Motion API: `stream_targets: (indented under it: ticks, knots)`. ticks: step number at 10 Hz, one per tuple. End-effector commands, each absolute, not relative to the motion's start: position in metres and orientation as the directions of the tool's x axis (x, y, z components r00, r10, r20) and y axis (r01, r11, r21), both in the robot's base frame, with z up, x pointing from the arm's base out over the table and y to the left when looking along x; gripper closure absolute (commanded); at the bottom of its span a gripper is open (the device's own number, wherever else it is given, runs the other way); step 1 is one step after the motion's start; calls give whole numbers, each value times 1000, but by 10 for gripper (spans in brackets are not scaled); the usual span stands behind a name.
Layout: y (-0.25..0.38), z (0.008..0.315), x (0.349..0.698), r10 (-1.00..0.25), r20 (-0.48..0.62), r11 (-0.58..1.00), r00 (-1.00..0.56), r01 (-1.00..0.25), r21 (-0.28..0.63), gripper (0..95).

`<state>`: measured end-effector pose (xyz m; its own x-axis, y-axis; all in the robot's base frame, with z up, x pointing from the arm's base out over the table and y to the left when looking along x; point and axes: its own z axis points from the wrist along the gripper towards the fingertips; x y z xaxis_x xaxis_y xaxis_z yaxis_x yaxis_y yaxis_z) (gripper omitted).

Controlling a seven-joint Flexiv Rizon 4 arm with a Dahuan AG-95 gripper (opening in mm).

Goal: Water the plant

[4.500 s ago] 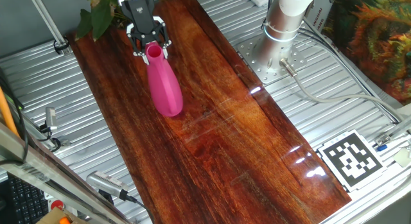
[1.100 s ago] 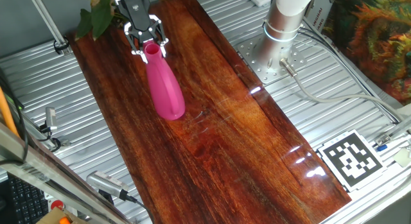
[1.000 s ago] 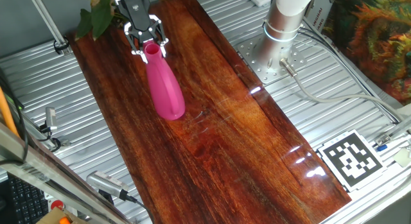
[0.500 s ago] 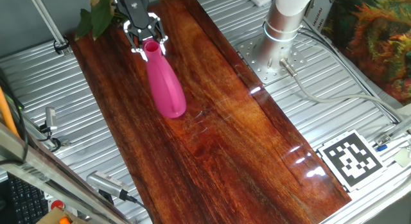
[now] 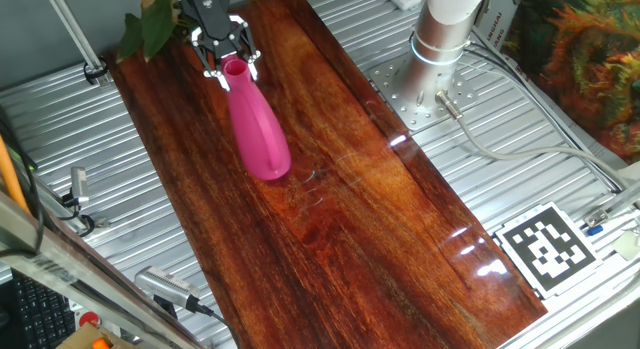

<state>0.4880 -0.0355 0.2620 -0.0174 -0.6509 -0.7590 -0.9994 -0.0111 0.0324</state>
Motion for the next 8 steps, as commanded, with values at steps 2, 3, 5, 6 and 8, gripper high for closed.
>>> stream_targets:
  ticks: [2, 3, 5, 6, 8]
  knots:
    - [-41, 268, 487, -643, -766, -21, -12, -999, 34, 950]
    - [-42, 268, 486, -638, -770, -19, -15, -999, 35, 950]
    - [-44, 269, 486, -632, -775, -28, -4, -999, 28, 950]
    - [-45, 270, 485, -625, -781, -32, 0, -999, 26, 950]
    - [-46, 270, 485, -617, -787, -37, 6, -999, 20, 950]
